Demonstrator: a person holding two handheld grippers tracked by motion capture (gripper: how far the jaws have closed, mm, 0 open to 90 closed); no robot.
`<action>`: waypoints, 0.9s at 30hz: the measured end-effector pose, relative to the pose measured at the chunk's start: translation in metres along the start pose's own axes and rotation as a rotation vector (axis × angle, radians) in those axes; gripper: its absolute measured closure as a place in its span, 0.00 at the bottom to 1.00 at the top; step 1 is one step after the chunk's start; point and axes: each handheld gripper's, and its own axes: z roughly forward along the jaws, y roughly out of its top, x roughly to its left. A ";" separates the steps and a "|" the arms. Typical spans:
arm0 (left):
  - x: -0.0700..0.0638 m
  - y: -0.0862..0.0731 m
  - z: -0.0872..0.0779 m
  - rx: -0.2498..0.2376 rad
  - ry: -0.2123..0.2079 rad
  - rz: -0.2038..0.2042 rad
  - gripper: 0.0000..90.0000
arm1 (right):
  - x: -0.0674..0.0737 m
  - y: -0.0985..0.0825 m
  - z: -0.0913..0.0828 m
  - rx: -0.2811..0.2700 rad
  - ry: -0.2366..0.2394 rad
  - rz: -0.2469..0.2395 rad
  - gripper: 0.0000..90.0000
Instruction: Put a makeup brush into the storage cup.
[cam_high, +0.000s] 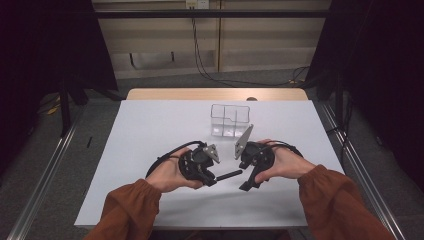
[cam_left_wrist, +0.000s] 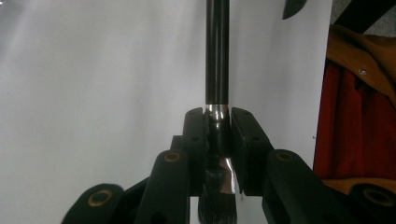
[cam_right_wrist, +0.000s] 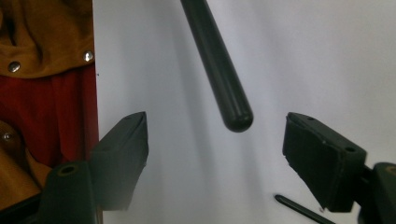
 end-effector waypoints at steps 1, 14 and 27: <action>-0.001 0.000 0.001 -0.010 -0.002 -0.019 0.85 | -0.001 0.001 0.001 0.012 0.003 -0.005 0.27; -0.002 0.002 0.005 0.017 -0.004 0.000 0.85 | -0.003 0.014 0.009 0.061 0.042 -0.050 0.52; -0.003 0.004 0.010 0.008 -0.009 0.000 0.85 | -0.001 0.015 0.009 0.041 0.046 -0.081 0.69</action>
